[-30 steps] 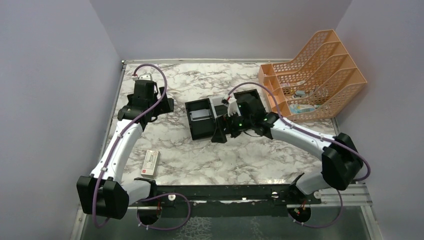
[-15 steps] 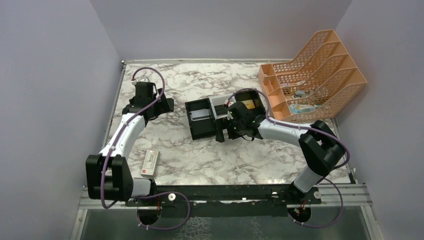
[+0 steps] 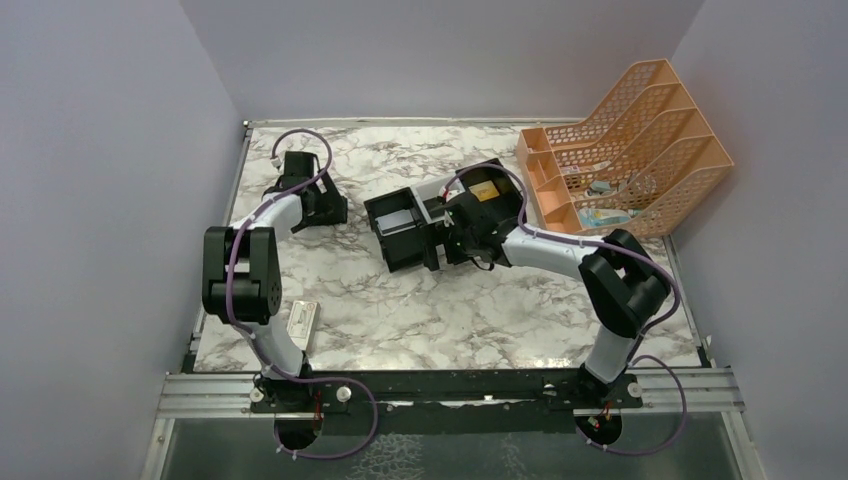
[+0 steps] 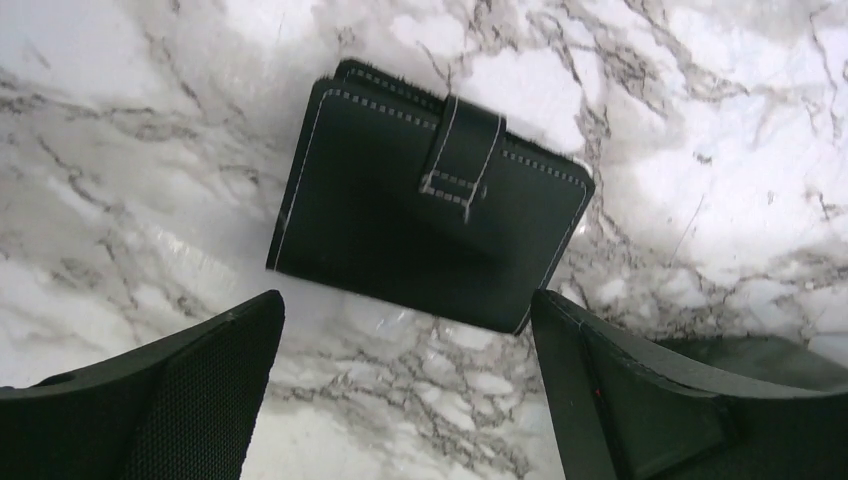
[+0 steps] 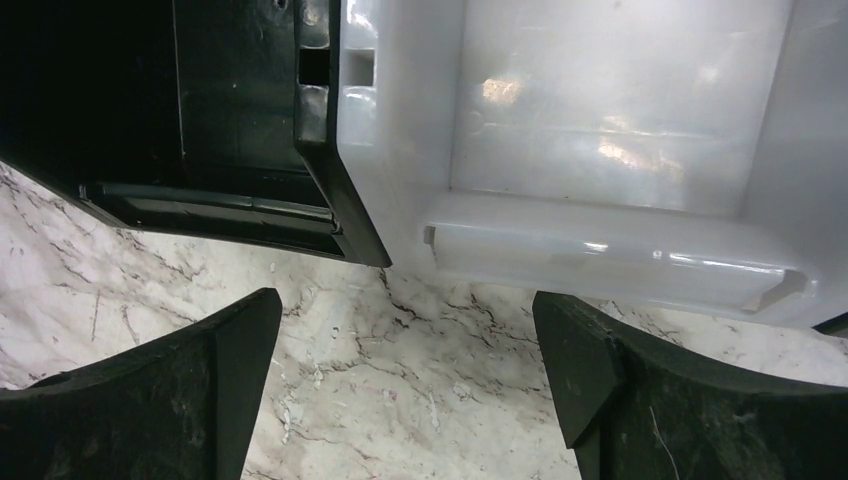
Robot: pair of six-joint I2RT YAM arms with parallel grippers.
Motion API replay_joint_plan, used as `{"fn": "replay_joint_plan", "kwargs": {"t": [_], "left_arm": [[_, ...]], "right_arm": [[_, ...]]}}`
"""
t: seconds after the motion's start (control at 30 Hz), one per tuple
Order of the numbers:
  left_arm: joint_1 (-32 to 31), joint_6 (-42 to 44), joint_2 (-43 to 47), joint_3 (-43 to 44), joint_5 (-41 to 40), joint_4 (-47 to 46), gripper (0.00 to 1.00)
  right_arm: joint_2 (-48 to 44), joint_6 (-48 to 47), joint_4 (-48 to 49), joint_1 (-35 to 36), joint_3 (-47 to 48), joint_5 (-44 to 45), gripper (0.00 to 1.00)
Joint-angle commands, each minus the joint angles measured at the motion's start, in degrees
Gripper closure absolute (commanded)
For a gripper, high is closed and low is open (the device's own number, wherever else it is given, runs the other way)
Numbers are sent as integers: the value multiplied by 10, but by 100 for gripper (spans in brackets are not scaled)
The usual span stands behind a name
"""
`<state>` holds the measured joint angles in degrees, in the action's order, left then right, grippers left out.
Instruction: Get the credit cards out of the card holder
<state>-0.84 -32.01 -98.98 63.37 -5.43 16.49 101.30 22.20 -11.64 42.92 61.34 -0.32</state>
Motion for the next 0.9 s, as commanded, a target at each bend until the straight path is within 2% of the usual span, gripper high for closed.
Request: {"fn": "replay_joint_plan", "kwargs": {"t": [0.0,0.43,0.6,0.73,0.87], "left_arm": [[7,-12,-43,48,-23,-20,4],[10,39,-107,84,-43,-17,21],[10,65,-111,79,-28,-14,37],[9,78,-107,61,-26,-8,41],[8,70,-85,33,-29,-6,40]], "right_arm": [[16,-2,25,1,22,-12,1],[-61,7,6,1,-23,-63,1],[-92,7,-5,1,-44,-56,1],[-118,9,-6,1,-58,-33,1],[-126,18,-18,-6,-46,46,1]]}}
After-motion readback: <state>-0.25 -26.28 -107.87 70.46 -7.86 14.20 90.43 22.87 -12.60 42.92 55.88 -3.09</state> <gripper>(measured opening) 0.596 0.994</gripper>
